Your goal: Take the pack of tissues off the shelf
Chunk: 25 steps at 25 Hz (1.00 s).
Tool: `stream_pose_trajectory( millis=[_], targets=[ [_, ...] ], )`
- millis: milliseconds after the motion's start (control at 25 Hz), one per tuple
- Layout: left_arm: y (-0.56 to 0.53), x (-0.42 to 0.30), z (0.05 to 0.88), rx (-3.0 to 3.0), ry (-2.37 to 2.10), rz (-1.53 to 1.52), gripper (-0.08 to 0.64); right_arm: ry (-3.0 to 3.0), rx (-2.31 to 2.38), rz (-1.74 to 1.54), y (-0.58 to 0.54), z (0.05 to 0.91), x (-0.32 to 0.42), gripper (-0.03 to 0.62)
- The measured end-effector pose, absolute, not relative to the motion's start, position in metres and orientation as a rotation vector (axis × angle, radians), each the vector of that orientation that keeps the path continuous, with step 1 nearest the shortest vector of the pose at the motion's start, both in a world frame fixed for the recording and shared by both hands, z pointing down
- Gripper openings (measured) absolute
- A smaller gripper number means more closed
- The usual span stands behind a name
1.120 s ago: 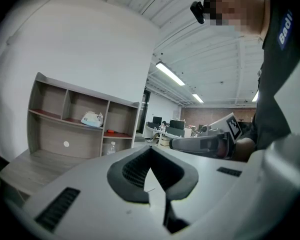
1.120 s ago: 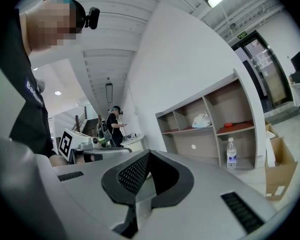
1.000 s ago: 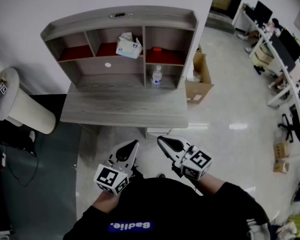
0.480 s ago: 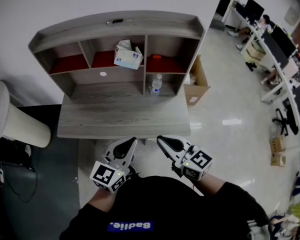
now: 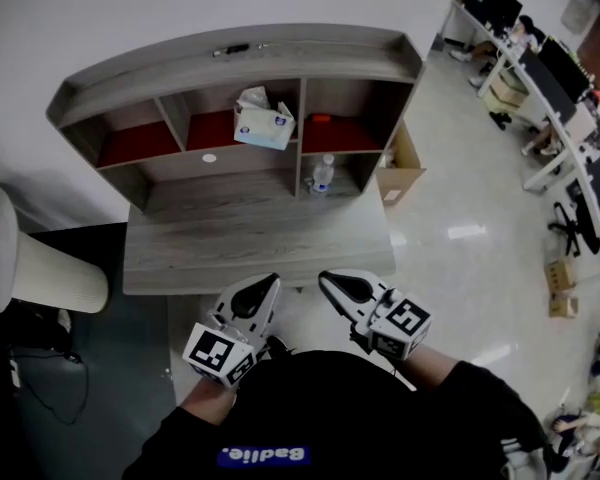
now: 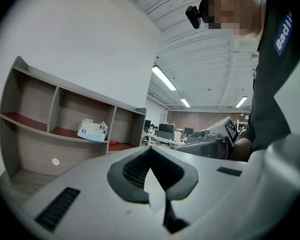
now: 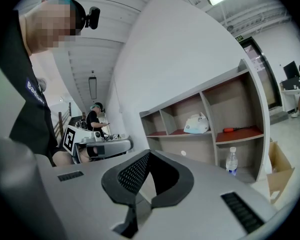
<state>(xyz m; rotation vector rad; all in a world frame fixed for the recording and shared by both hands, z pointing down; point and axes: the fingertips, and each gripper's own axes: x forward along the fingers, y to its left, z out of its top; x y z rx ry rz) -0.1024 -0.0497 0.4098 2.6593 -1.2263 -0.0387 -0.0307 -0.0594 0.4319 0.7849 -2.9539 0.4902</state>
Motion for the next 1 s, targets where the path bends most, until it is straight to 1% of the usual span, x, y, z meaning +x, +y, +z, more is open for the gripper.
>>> stream_pose_trajectory(
  millis=[560,1000],
  targets=[
    [-0.071,-0.139,0.416,2.700,-1.156,-0.018,0.003,-2.939,0.893,0.510,-0.079,0.437,-0.063,0.026],
    [-0.107,-0.132,0.409,2.679,-1.279,-0.024,0.003,-2.954,0.847,0.516,-0.100,0.438,-0.045,0.026]
  ],
)
